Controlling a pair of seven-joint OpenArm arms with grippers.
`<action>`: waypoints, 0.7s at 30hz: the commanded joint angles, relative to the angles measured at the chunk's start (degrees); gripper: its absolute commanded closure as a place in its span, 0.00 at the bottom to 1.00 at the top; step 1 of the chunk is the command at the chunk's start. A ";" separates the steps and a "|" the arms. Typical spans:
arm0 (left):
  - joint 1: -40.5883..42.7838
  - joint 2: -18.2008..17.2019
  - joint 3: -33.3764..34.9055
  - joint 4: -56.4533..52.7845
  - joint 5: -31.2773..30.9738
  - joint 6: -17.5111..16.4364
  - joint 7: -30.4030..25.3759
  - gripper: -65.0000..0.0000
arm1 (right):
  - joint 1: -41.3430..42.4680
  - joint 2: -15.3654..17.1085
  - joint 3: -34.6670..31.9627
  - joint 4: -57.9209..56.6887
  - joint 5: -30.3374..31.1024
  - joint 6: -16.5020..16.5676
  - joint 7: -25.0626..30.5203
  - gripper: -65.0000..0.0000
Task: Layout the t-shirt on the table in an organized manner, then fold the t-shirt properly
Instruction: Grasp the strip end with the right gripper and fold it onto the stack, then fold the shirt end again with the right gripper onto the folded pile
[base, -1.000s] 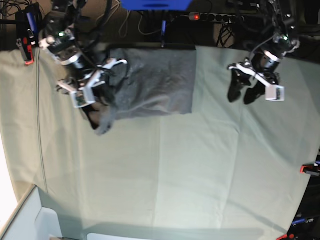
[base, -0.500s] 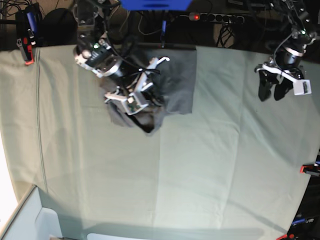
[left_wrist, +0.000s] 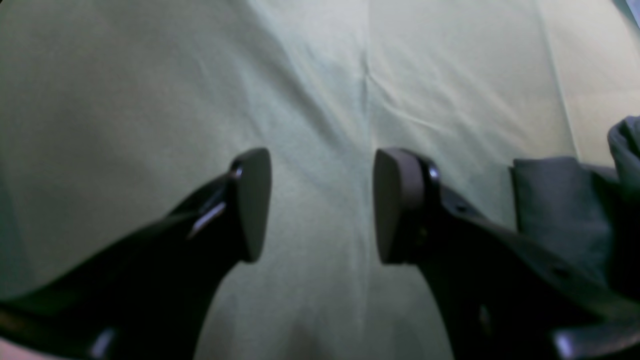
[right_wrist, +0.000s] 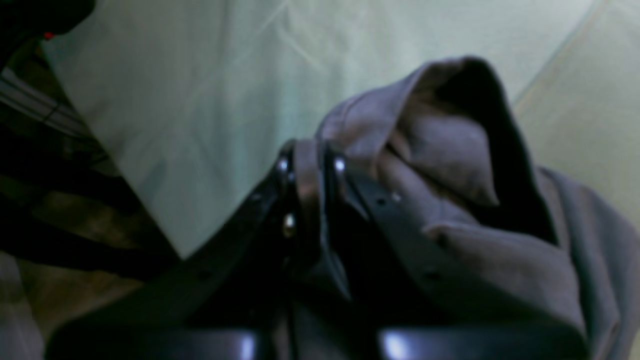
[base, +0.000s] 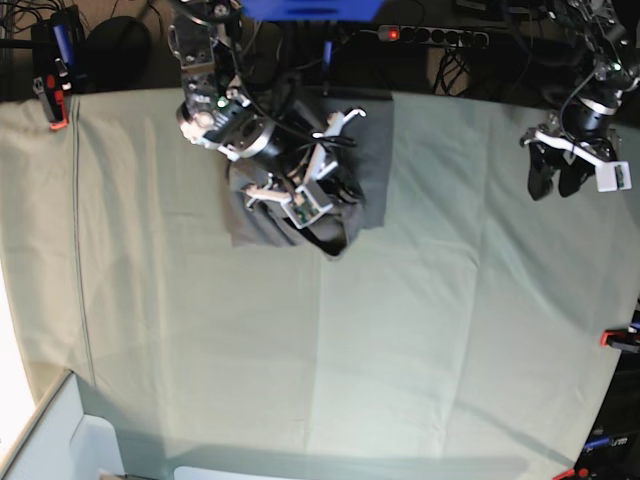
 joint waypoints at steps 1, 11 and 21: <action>-0.22 -0.68 0.04 0.98 -1.10 -0.58 -1.31 0.50 | 0.44 -0.42 -0.60 1.11 1.53 0.30 1.44 0.86; -1.10 -0.76 0.04 0.63 -1.02 -0.58 -1.31 0.50 | -4.30 -0.42 -3.07 12.81 1.79 0.30 1.61 0.55; -2.68 -0.76 0.12 0.54 -0.75 -0.58 -1.31 0.50 | -2.37 -0.42 19.35 14.56 1.62 0.30 1.44 0.55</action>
